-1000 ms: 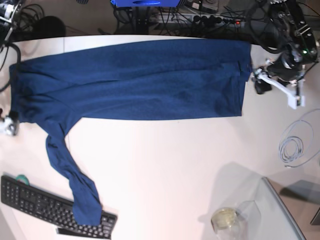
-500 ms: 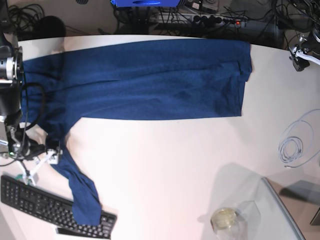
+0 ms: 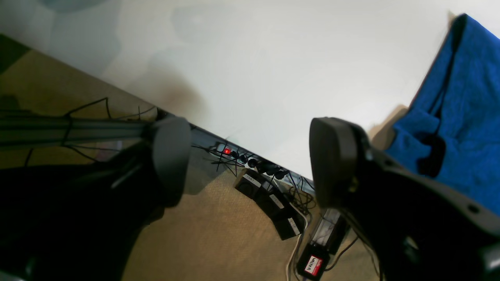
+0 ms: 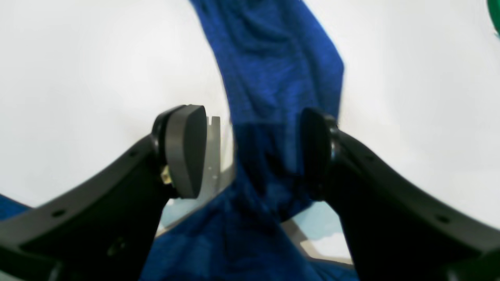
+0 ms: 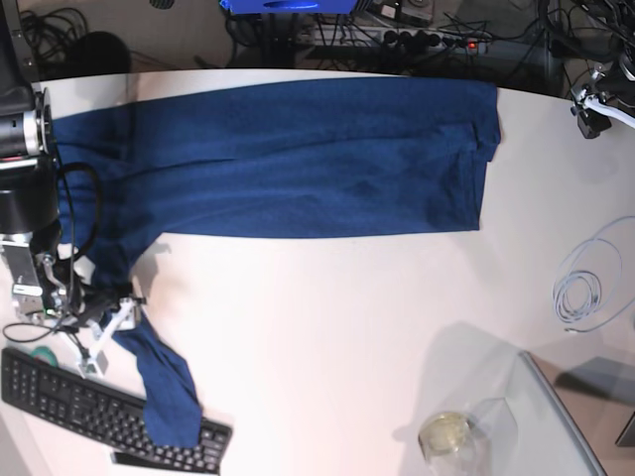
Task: Layout the t-shirt on the table in an organized manner, then fold the t-shirt properly
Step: 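Release the shirt with the left gripper and grasp the hanging sleeve with the right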
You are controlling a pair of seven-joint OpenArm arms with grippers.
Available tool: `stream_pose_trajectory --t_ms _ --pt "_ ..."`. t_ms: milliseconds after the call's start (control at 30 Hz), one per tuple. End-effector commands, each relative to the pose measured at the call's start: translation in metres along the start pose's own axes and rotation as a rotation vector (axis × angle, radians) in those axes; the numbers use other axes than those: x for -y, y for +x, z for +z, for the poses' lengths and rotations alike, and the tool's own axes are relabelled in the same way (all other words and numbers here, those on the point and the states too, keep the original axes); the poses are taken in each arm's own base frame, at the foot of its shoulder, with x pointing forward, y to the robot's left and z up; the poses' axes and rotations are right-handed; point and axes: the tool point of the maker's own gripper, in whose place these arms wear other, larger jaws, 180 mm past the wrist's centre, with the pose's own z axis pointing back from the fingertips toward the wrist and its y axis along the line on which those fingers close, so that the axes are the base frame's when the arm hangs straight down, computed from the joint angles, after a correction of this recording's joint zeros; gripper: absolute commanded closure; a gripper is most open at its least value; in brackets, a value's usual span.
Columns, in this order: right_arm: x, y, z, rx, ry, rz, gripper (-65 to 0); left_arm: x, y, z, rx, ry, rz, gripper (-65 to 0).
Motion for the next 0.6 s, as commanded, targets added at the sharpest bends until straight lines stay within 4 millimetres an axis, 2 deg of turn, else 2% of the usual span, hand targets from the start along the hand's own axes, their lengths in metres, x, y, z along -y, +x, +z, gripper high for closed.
stream_pose_trajectory --t_ms 0,100,233,367,567 --pt "0.005 0.030 0.007 0.069 -0.008 0.002 -34.2 -0.006 0.012 0.004 0.035 0.013 -0.013 -44.9" --pt "-0.001 0.031 0.005 0.071 0.003 0.002 -32.9 -0.006 0.012 0.004 0.035 0.013 -0.013 -44.9" --pt "-0.003 0.030 0.004 0.069 0.005 -0.001 -26.1 -0.006 0.001 -0.002 0.006 0.005 0.009 -44.9" --pt "-0.001 0.030 0.004 0.070 -0.001 -0.006 -28.1 -0.007 -0.009 -0.007 -0.023 -0.003 0.030 -44.9" --pt "0.003 0.029 0.004 0.070 -0.022 -0.017 -27.9 -0.007 -0.008 -0.007 -0.019 -0.005 0.030 -44.9"
